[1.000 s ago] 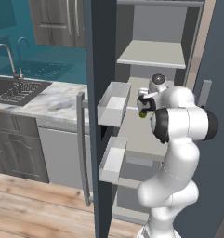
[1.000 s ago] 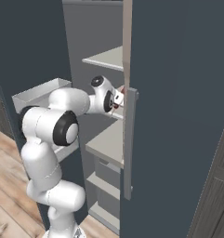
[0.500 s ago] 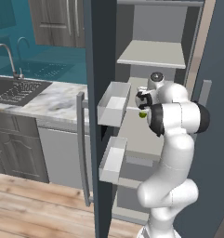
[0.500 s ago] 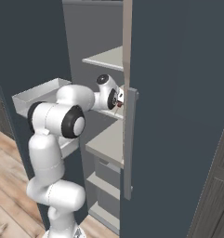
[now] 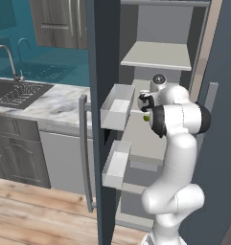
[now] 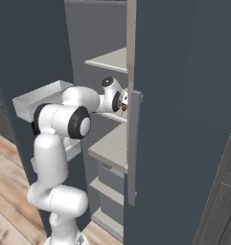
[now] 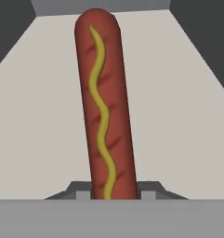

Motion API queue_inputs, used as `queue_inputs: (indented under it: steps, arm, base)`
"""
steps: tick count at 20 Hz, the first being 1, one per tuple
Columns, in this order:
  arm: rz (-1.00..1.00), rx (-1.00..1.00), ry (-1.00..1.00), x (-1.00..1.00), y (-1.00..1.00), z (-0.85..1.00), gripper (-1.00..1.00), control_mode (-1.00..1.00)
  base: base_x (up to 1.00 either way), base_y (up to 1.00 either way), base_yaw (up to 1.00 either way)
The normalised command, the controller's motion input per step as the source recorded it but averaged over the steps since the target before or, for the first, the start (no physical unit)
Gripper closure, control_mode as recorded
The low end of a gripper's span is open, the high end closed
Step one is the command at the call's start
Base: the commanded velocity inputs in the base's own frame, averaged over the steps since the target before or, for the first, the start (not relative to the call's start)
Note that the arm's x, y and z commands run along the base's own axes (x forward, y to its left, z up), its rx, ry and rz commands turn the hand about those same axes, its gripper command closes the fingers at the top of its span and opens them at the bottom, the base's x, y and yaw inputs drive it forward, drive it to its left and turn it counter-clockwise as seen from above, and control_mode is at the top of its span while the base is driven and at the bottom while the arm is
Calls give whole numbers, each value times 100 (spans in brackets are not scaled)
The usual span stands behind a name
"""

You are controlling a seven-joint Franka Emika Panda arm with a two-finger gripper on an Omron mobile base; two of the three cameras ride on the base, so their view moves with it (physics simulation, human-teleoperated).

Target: Store the hot dog in the freezer for long-term storage. Close the freezer door after placing the cooked food.

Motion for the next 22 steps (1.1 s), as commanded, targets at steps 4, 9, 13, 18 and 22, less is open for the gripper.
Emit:
queue_inputs:
  steps: [4,9,13,18,22]
  arm:
    - [0,0,0,24,0,0,-100,-100]
    - [0,0,0,17,0,0,-100,-100]
    - [0,0,0,8,0,0,-100,-100]
    - [0,0,0,0,0,0,-100,-100]
    - [0,0,0,0,1,0,-100,-100]
  base:
    - [0,0,0]
    - [0,0,0]
    - [0,0,0]
    - [0,0,0]
    - [0,0,0]
